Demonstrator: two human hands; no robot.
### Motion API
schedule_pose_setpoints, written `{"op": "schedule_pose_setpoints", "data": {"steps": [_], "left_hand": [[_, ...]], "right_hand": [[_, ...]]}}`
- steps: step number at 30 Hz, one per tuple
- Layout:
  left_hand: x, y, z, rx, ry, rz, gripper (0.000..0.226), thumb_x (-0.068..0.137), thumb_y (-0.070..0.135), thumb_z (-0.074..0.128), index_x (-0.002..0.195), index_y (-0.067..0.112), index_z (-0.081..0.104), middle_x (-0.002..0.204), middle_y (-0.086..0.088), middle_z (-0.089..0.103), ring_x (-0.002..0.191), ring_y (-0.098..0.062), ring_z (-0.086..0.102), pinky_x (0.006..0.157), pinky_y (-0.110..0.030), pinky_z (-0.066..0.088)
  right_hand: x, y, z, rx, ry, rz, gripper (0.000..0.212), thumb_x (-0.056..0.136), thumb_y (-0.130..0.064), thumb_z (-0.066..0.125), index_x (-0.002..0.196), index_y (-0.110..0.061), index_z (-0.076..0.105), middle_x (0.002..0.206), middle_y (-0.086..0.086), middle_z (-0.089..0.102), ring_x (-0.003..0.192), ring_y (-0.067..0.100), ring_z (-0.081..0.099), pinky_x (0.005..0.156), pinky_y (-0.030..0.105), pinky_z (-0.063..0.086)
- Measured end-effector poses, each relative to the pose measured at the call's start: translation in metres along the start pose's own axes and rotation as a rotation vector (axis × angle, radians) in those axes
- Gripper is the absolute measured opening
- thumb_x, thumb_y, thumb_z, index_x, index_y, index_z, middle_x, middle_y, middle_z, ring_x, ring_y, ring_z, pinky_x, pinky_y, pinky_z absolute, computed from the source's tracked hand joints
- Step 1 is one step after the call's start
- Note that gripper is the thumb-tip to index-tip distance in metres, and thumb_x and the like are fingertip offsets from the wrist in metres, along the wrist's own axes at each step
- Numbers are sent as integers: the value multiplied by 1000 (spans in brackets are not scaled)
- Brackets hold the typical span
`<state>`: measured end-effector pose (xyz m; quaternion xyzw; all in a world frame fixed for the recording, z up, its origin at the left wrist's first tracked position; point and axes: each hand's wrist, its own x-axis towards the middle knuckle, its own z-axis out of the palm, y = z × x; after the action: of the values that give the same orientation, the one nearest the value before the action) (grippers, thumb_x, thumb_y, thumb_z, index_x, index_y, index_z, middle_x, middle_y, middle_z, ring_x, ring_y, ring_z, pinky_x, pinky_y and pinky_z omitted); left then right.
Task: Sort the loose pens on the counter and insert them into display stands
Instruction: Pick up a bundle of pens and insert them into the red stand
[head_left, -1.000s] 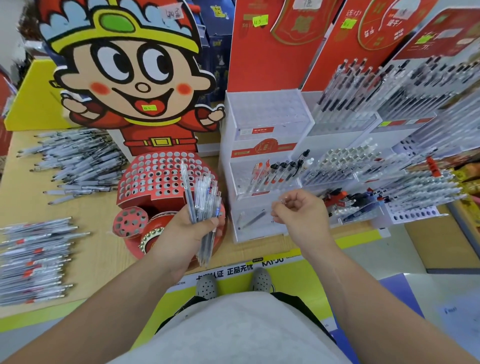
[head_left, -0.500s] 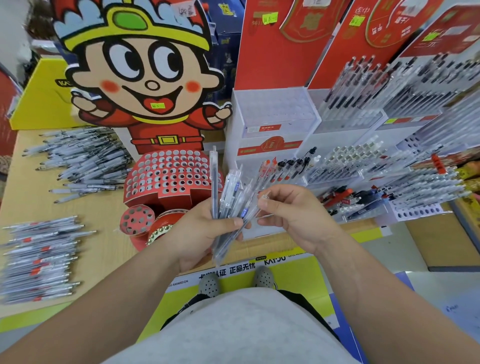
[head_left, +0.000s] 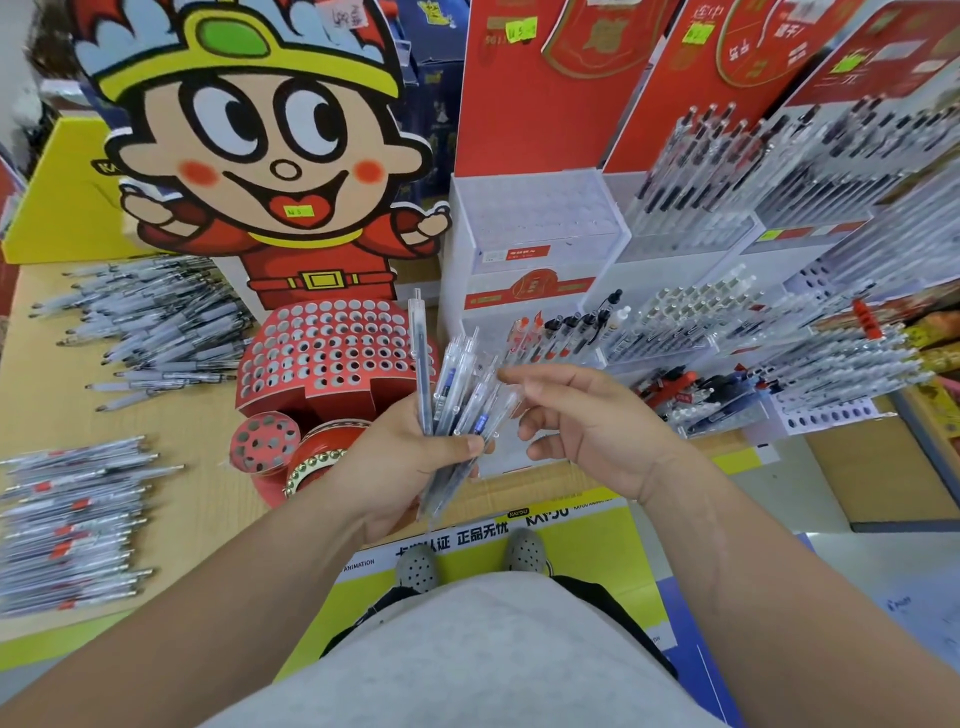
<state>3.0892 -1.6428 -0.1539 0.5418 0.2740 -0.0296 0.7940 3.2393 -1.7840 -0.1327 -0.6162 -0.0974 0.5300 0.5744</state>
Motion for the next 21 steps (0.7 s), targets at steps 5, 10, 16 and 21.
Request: {"op": "schedule_pose_setpoints", "data": {"steps": [5, 10, 16, 21], "left_hand": [[1, 1, 1, 11, 6, -10, 29, 90, -2, 68, 117, 7, 64, 89, -5, 73, 78, -12, 69, 69, -24, 55], [3, 2, 3, -17, 11, -18, 25, 90, -3, 66, 113, 8, 65, 74, 3, 71, 68, -7, 67, 63, -23, 53], [5, 5, 6, -36, 1, -33, 28, 90, -3, 67, 115, 8, 65, 85, -5, 73, 75, -12, 68, 67, -25, 55], [5, 5, 6, -27, -34, -50, 26, 89, -2, 69, 114, 8, 66, 88, -6, 71, 77, -11, 69, 68, -26, 55]], "right_hand": [[1, 3, -3, -136, 54, -51, 13, 86, -21, 71, 83, -9, 68, 71, 3, 61, 65, 17, 56, 52, 24, 49], [2, -1, -6, -93, 29, -58, 13, 92, -13, 67, 102, -8, 74, 84, -3, 69, 68, 13, 59, 52, 25, 47], [4, -4, -7, -167, 86, -43, 6, 92, -14, 70, 94, -10, 72, 83, 4, 65, 66, 15, 60, 51, 25, 46], [4, 0, -10, -160, 42, -89, 8, 90, -5, 69, 96, -8, 74, 78, 4, 67, 64, 14, 59, 53, 23, 48]]}}
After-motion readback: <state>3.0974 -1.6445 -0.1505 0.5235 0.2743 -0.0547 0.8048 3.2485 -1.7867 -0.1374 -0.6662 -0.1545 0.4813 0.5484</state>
